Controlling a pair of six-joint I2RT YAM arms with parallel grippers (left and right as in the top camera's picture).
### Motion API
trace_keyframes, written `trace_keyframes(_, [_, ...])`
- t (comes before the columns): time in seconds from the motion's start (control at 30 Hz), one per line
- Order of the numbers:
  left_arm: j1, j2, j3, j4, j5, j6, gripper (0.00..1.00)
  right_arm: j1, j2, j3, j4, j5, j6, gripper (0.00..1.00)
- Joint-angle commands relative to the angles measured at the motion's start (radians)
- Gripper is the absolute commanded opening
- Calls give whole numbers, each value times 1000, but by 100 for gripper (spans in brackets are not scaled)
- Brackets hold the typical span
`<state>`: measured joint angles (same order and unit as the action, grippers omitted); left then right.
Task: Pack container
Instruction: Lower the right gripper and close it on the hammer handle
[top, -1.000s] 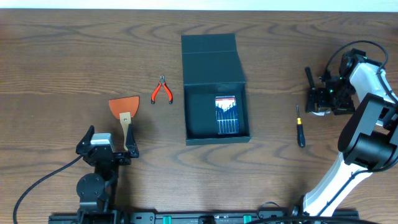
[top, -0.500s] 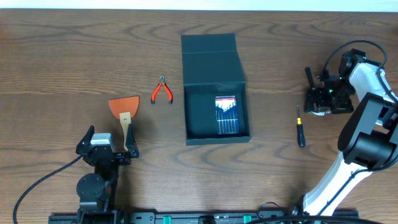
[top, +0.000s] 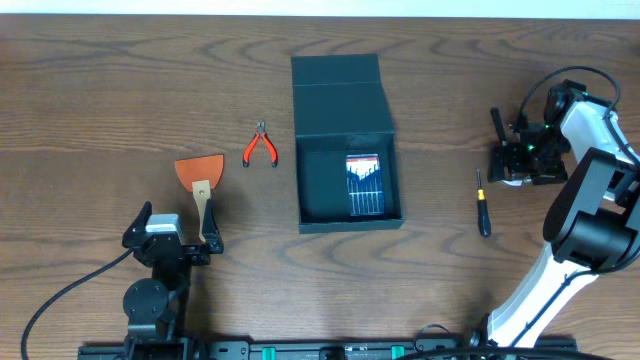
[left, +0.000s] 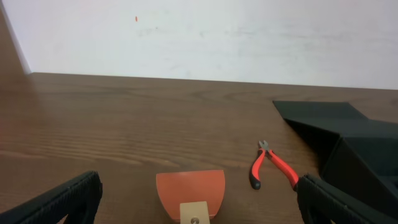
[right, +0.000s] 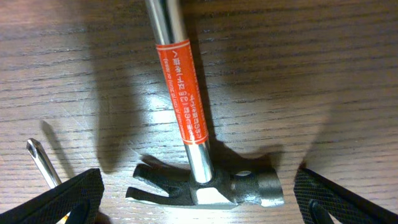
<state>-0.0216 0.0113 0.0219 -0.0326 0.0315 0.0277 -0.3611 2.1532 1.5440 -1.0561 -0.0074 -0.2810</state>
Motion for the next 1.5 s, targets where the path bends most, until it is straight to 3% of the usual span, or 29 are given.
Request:
trace_keyframes(0.0, [3, 0, -18, -36, -5, 13, 98, 9, 37, 10, -3, 1, -11, 99])
trace_keyframes(1.2, [3, 0, -18, -36, -5, 13, 98, 10, 54, 10, 5, 6, 48, 95])
trace_keyframes(1.47, [3, 0, -18, -36, -5, 13, 99, 18, 54, 10, 5, 6, 49, 89])
